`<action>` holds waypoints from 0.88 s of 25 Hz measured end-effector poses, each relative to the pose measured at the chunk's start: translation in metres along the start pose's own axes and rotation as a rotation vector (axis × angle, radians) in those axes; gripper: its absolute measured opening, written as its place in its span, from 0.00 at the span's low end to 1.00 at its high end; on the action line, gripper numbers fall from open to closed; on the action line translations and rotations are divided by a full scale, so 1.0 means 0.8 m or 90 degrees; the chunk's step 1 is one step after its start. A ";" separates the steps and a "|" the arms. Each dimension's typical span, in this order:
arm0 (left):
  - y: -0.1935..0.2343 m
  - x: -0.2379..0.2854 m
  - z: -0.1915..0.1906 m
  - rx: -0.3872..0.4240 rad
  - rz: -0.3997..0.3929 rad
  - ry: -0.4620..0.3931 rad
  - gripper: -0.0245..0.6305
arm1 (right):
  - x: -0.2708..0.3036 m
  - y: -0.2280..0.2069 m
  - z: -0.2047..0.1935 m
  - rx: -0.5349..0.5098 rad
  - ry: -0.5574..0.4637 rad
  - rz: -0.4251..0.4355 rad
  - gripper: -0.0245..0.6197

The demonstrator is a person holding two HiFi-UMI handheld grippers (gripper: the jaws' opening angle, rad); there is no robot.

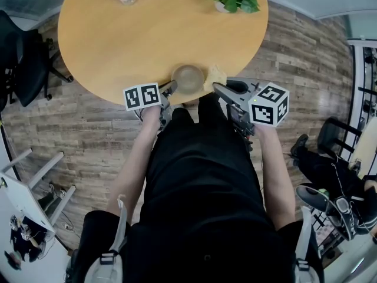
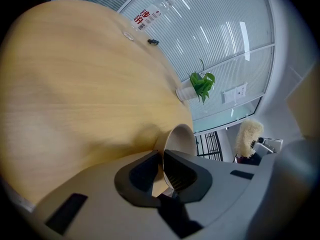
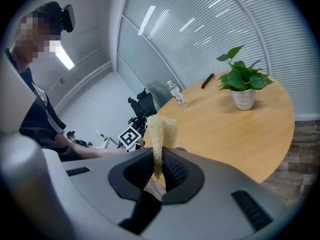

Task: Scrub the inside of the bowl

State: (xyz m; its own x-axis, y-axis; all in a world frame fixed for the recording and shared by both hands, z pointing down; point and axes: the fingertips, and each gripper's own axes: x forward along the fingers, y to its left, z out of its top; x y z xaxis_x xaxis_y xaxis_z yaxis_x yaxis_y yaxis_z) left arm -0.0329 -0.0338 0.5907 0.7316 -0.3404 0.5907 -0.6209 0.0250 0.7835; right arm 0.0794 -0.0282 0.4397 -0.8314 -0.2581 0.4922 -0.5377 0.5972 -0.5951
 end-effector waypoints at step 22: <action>-0.053 -0.038 0.031 0.091 0.002 -0.052 0.07 | 0.061 0.042 -0.004 -0.067 0.050 0.032 0.10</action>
State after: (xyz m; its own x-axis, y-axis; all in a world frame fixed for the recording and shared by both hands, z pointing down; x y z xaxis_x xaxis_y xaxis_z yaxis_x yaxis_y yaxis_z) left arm -0.0355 -0.0479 0.5346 0.7085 -0.4152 0.5706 -0.6608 -0.1065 0.7429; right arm 0.0213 -0.0184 0.4456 -0.8412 -0.1677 0.5140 -0.4744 0.6850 -0.5529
